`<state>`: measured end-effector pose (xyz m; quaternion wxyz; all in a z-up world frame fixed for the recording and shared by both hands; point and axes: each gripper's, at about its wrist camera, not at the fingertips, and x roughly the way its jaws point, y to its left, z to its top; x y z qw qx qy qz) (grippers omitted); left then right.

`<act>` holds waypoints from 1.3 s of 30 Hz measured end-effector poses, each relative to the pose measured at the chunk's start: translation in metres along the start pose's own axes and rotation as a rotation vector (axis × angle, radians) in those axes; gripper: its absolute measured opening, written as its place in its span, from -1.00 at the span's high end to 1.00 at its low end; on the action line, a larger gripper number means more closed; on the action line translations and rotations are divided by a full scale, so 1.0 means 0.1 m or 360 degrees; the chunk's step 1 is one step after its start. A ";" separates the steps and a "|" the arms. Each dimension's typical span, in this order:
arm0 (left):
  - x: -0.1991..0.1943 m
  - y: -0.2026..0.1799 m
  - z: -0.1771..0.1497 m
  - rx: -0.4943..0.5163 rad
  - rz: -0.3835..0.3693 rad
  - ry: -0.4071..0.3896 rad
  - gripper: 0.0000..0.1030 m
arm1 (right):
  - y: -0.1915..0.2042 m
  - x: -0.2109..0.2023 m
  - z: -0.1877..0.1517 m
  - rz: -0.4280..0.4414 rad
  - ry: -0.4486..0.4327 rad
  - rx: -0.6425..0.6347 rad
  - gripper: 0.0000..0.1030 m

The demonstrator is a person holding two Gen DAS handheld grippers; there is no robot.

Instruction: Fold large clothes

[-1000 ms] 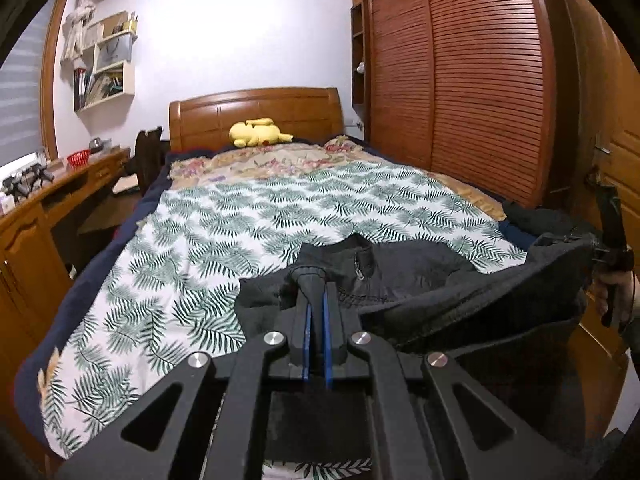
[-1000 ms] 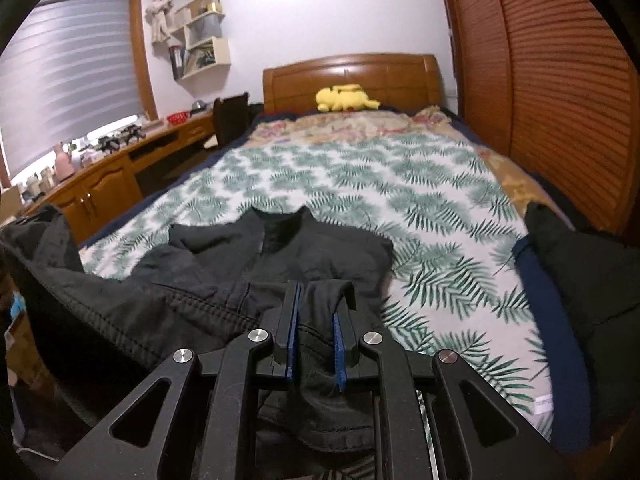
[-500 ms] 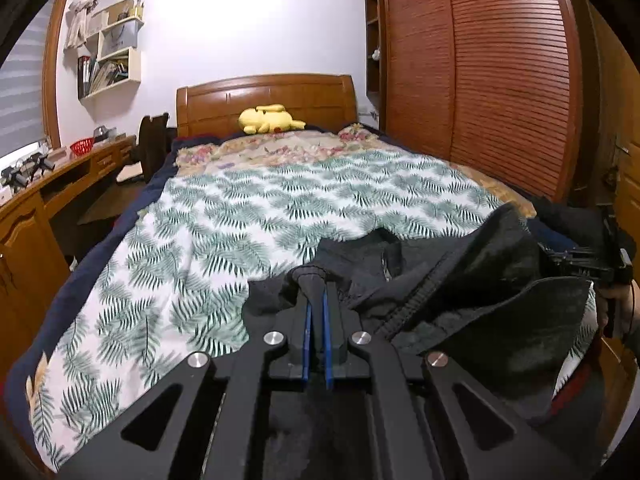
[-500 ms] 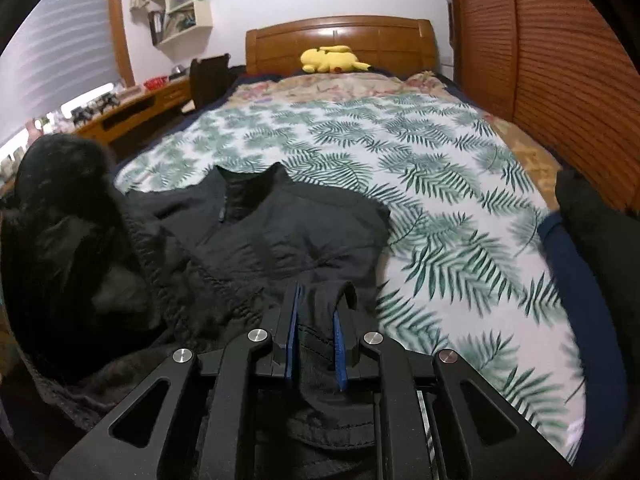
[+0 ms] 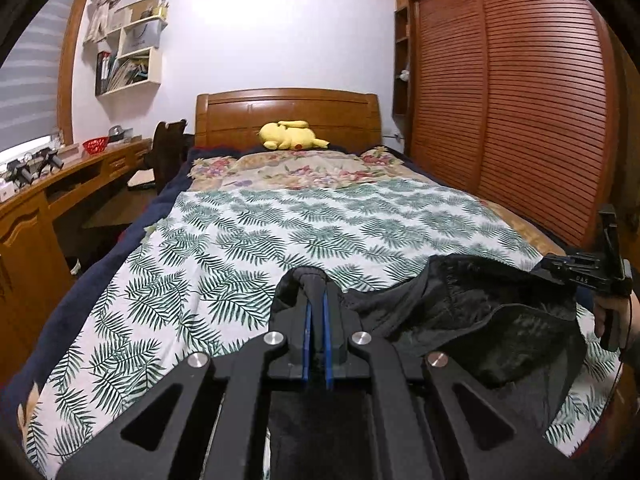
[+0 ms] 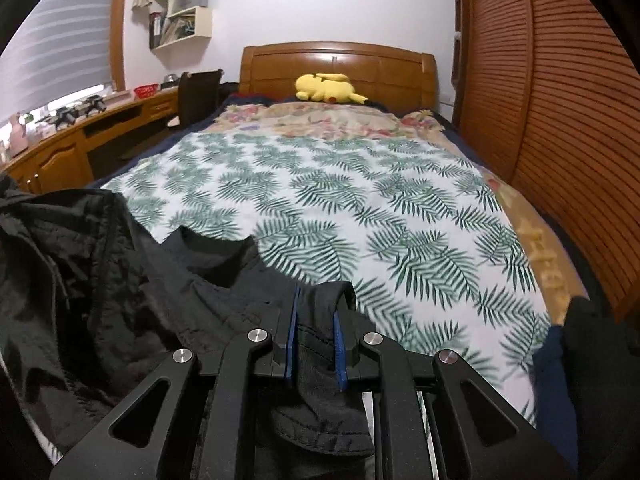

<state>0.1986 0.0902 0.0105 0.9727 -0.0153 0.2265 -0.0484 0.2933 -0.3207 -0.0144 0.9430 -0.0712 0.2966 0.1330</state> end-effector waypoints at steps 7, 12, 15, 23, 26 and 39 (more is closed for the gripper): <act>0.46 0.18 0.08 -0.0091 0.0007 0.0064 0.95 | -0.07 0.52 0.29 -0.0058 0.0051 -0.0049 0.75; 0.68 0.12 0.09 -0.0082 0.0029 0.0089 0.95 | 0.02 0.82 0.34 -0.0077 0.0106 -0.0126 0.75; 0.80 0.08 0.05 -0.0074 0.0047 0.0131 0.94 | 0.07 0.92 0.31 -0.0068 0.0124 -0.0138 0.75; 0.85 0.10 -0.06 -0.0067 -0.0064 0.0230 0.83 | 0.15 0.99 0.27 -0.0072 0.0141 -0.0128 0.51; 0.77 0.14 -0.08 -0.0065 -0.0069 0.0213 0.67 | 0.15 0.92 0.30 -0.0118 0.0102 -0.0139 -0.13; 0.54 0.10 -0.36 0.0015 -0.0092 0.0271 0.47 | 0.08 0.80 0.21 -0.0155 0.0220 -0.0192 -0.30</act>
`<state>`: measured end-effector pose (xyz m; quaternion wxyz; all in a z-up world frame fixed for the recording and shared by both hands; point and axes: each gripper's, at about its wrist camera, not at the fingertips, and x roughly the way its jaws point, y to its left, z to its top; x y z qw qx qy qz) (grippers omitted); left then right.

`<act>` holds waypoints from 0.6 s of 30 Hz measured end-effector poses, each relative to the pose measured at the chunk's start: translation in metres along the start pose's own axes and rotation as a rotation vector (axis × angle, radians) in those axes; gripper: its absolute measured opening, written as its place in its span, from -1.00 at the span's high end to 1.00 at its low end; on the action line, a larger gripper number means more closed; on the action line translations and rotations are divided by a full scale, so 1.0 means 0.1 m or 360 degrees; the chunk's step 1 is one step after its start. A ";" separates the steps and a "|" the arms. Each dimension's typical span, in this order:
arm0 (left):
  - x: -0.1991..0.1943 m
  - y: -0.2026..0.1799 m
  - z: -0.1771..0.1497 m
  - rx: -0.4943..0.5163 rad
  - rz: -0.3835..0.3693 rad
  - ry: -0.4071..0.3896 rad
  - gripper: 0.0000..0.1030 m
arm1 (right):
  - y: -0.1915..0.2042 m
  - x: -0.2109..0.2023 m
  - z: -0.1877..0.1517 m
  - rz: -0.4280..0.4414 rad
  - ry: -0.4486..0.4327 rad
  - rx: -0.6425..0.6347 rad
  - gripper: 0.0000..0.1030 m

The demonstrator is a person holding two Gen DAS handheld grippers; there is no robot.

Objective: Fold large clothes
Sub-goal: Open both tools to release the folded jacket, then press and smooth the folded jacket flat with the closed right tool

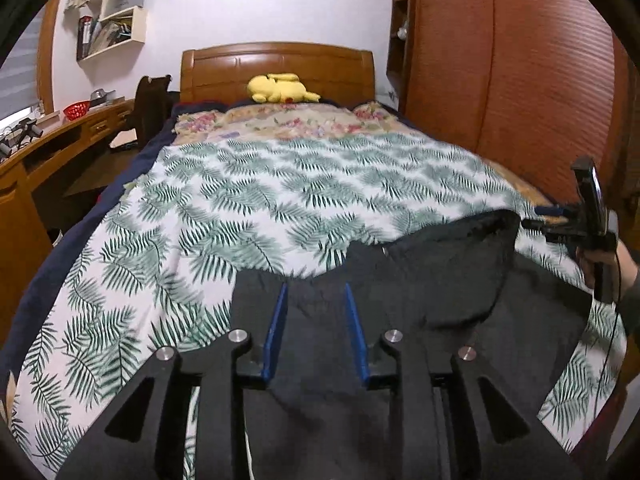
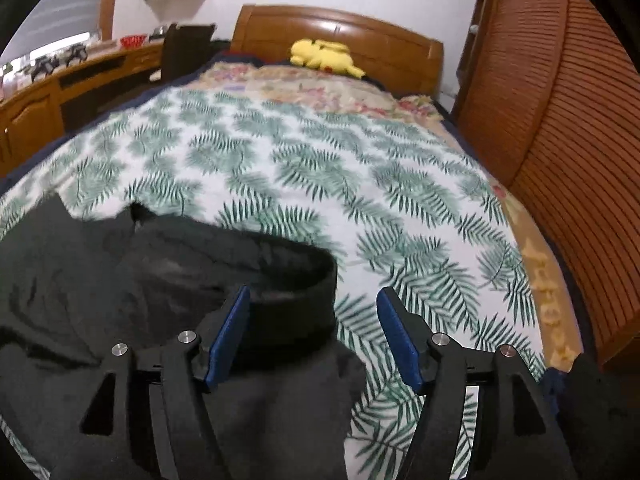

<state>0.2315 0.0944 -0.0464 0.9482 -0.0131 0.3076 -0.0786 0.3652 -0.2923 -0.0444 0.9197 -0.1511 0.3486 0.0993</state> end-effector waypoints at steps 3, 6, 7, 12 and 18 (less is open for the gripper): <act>0.04 -0.03 -0.11 0.0009 -0.0017 0.0052 0.47 | -0.02 0.09 -0.07 0.0023 0.0069 -0.0017 -0.30; 0.06 -0.04 -0.19 0.0002 -0.0029 0.0087 0.46 | -0.03 0.29 -0.12 0.0030 0.0158 -0.0059 -0.30; 0.06 -0.03 -0.20 -0.0002 -0.0029 0.0090 0.46 | -0.02 0.34 -0.13 0.0026 0.0179 -0.0057 -0.30; 0.07 -0.01 -0.23 -0.0027 -0.0043 0.0101 0.45 | -0.14 0.75 -0.09 0.0121 0.0277 0.0043 -0.30; 0.13 -0.02 -0.24 -0.0017 -0.0046 0.0117 0.45 | -0.29 1.04 -0.03 0.0230 0.0358 0.0207 -0.30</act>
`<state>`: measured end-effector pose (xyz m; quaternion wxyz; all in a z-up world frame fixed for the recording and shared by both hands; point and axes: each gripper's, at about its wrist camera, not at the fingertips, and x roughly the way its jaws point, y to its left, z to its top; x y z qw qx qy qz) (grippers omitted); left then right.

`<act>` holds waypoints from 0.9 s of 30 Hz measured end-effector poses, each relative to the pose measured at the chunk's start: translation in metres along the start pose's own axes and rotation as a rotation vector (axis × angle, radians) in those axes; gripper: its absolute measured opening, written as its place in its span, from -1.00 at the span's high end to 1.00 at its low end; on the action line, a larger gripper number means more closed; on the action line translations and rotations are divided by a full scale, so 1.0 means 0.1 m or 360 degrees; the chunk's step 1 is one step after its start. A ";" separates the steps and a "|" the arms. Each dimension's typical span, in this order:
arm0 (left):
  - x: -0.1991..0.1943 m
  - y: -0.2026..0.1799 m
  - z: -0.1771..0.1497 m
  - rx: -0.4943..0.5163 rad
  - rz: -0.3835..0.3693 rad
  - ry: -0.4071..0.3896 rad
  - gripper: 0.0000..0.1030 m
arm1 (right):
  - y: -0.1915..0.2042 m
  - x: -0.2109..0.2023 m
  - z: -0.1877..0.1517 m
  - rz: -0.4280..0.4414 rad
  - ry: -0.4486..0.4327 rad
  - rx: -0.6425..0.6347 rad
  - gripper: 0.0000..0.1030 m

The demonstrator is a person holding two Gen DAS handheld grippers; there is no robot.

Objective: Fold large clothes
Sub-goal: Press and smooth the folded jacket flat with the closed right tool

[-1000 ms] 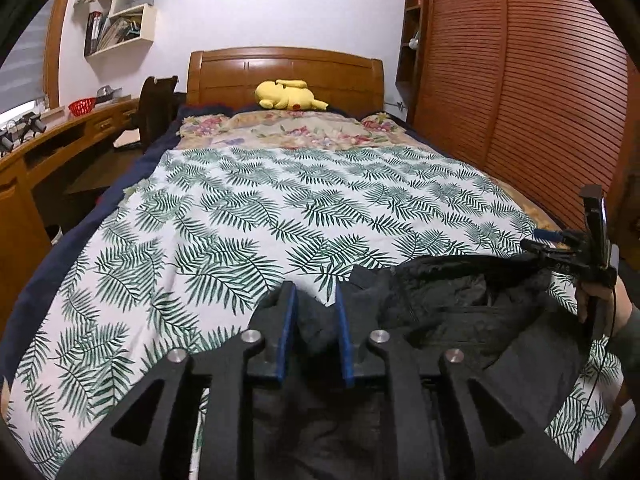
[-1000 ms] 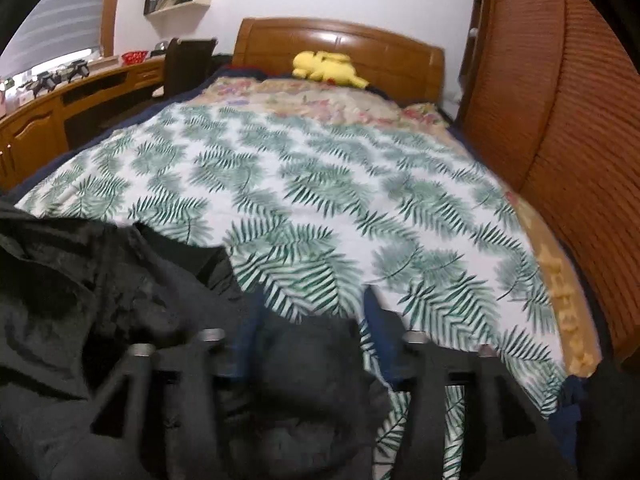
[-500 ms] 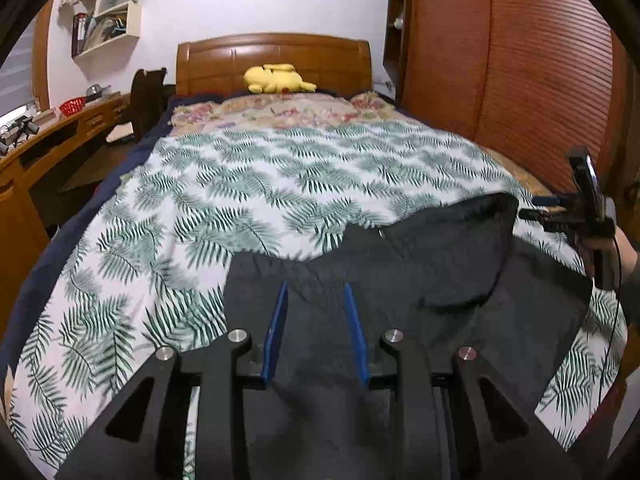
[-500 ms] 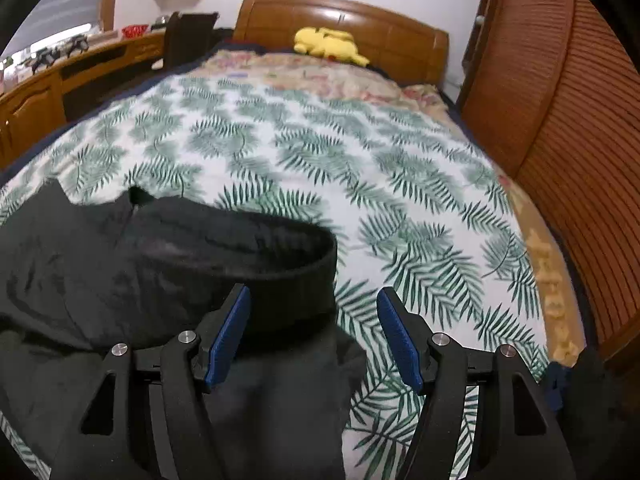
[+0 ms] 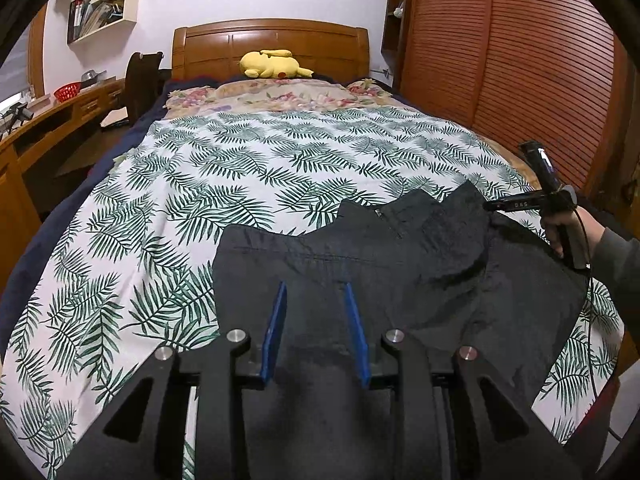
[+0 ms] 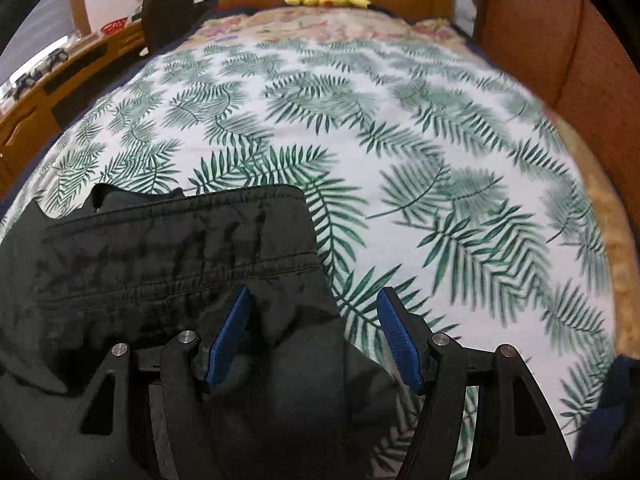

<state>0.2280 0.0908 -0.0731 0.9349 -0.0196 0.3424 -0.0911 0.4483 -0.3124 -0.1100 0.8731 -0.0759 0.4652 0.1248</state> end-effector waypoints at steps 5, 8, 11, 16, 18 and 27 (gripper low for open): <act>0.05 -0.04 0.02 0.0009 -0.0014 0.0008 0.45 | 0.07 0.13 -0.07 0.0044 0.0091 -0.0045 0.58; 0.07 -0.09 0.03 0.0025 -0.0023 0.0015 0.45 | 0.15 0.10 -0.11 0.0017 0.0077 -0.0147 0.94; 0.09 -0.14 0.02 0.0046 -0.0040 0.0025 0.45 | 0.21 -0.06 -0.12 -0.0141 -0.0039 -0.0247 0.98; 0.08 -0.16 0.00 0.0052 -0.0040 0.0028 0.45 | 0.02 -0.30 -0.12 -0.0421 -0.0152 -0.0160 1.00; 0.06 -0.15 0.00 0.0047 -0.0037 0.0026 0.45 | -0.14 -0.21 -0.15 -0.0503 -0.0039 -0.0111 1.00; -0.03 0.02 -0.02 -0.0008 -0.0018 0.0001 0.44 | -0.10 -0.46 -0.04 -0.0407 -0.0189 -0.0093 0.56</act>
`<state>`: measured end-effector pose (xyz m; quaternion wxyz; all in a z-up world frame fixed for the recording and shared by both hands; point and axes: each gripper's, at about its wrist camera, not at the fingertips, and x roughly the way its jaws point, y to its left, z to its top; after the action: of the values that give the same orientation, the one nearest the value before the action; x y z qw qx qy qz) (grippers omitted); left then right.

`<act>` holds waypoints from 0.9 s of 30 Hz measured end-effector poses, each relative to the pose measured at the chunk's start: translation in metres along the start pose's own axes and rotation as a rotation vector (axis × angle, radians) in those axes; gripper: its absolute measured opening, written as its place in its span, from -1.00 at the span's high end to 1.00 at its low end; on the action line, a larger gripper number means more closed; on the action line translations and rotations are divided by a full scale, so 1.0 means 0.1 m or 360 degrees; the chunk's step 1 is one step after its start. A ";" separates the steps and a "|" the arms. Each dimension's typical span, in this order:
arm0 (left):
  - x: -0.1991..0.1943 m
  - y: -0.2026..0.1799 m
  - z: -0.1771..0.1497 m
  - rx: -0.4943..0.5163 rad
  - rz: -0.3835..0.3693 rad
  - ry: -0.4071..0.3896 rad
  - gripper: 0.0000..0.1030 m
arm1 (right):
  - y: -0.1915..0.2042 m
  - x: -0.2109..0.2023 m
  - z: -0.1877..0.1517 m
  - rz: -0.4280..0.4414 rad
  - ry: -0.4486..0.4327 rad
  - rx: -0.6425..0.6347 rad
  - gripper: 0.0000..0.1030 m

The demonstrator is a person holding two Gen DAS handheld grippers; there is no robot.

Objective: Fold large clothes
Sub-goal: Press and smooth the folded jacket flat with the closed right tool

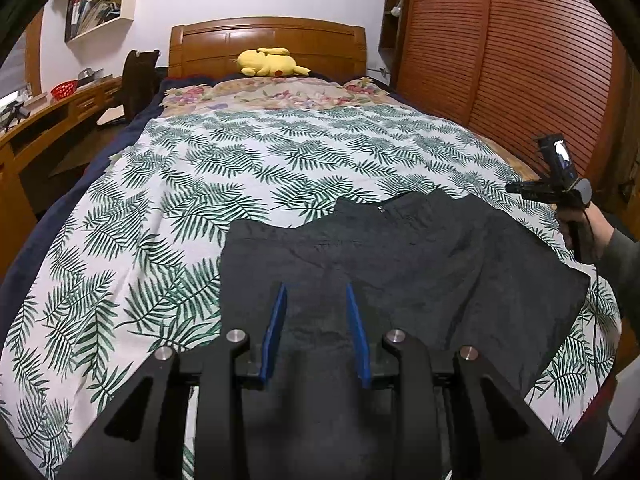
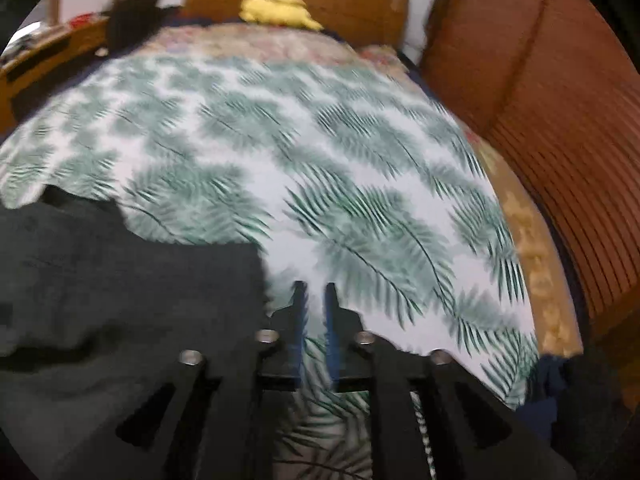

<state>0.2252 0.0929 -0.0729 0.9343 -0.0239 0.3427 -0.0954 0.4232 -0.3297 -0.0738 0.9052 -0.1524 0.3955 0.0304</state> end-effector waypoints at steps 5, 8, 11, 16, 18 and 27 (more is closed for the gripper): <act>-0.05 0.06 -0.02 -0.0010 0.0016 -0.0016 0.44 | 0.68 -0.24 0.22 0.0234 -0.0113 -0.0113 -0.03; -0.08 0.09 -0.03 -0.0013 0.0021 -0.0019 0.44 | 1.22 -0.30 0.29 0.0444 -0.0098 -0.0215 -0.03; -0.11 0.12 -0.04 -0.0017 0.0021 -0.0024 0.44 | 1.76 -0.34 0.32 0.0632 -0.0074 -0.0308 -0.03; -0.15 0.18 -0.09 -0.0023 0.0020 -0.0022 0.44 | 2.49 -0.15 0.21 0.0740 0.0138 -0.0459 -0.03; -0.17 0.20 -0.10 -0.0013 0.0022 -0.0016 0.44 | 2.72 0.06 0.11 0.0769 0.0330 -0.0555 -0.04; -0.28 0.32 -0.16 -0.0035 0.0022 -0.0026 0.44 | 3.04 0.26 0.18 0.0697 0.0313 -0.0664 1.00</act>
<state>0.1993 0.1299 -0.0709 0.9374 -0.0326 0.3362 -0.0850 0.3999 -0.0364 -0.1577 0.7838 -0.2484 0.4897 0.2901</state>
